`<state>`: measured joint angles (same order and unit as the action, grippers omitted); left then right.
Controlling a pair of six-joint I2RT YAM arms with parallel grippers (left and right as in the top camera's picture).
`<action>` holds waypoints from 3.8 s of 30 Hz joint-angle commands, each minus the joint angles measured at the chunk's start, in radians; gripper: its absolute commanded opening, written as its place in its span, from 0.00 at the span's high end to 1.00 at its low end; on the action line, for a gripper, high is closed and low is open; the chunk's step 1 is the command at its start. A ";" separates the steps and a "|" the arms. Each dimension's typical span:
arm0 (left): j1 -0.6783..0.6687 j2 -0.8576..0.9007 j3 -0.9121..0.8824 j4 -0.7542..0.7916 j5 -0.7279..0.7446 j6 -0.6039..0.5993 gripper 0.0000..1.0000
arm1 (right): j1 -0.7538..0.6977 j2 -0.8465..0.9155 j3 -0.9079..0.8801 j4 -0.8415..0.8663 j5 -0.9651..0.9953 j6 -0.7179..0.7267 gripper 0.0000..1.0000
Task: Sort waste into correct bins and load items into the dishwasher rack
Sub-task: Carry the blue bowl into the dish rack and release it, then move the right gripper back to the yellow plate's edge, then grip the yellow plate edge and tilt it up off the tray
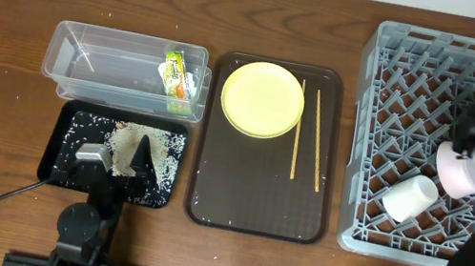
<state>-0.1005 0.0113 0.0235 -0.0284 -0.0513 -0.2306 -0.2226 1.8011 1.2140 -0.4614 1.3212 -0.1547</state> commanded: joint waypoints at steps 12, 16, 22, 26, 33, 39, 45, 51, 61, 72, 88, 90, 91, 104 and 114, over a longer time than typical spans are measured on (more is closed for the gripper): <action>0.004 -0.005 -0.019 -0.039 -0.011 0.013 0.10 | 0.341 -0.011 0.002 0.092 -0.087 -0.108 0.27; 0.004 -0.005 -0.019 -0.039 -0.011 0.013 0.11 | 0.444 -0.053 0.002 0.127 -0.136 -0.140 0.25; 0.004 -0.005 -0.019 -0.039 -0.011 0.013 0.11 | 0.587 -0.135 0.002 0.113 -0.307 -0.153 0.22; 0.004 -0.005 -0.019 -0.039 -0.011 0.013 0.11 | 0.721 -0.196 0.004 0.003 -0.575 -0.049 0.22; 0.004 -0.005 -0.019 -0.039 -0.011 0.013 0.11 | 0.920 -0.195 0.007 -0.111 -1.141 0.298 0.24; 0.004 -0.005 -0.019 -0.039 -0.011 0.013 0.11 | 0.917 -0.080 0.007 -0.104 -1.125 0.598 0.29; 0.004 -0.005 -0.019 -0.039 -0.011 0.013 0.11 | 0.811 0.035 0.007 -0.083 -1.227 0.801 0.48; 0.004 -0.005 -0.019 -0.039 -0.011 0.013 0.11 | 0.789 0.116 0.007 -0.143 -1.416 0.939 0.54; 0.004 -0.005 -0.019 -0.039 -0.011 0.013 0.11 | 0.793 0.148 0.007 -0.145 -1.427 1.126 0.51; 0.004 -0.005 -0.019 -0.039 -0.011 0.013 0.11 | 0.793 0.133 0.007 -0.054 -1.489 1.113 0.47; 0.004 -0.005 -0.019 -0.039 -0.011 0.013 0.10 | 0.753 0.137 0.003 -0.051 -1.423 1.229 0.47; 0.004 -0.005 -0.019 -0.039 -0.011 0.013 0.10 | 0.754 0.137 0.003 -0.014 -1.496 1.101 0.48; 0.004 -0.005 -0.019 -0.039 -0.011 0.013 0.11 | 0.756 0.137 0.003 0.002 -1.540 1.054 0.47; 0.004 -0.005 -0.019 -0.039 -0.011 0.013 0.10 | 0.740 0.137 0.001 -0.024 -1.278 1.299 0.53; 0.004 -0.005 -0.019 -0.039 -0.011 0.013 0.11 | 0.744 0.136 0.001 -0.116 -1.265 1.165 0.99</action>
<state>-0.1009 0.0113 0.0238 -0.0292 -0.0509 -0.2306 0.5312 1.9324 1.2144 -0.5728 0.0345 1.0645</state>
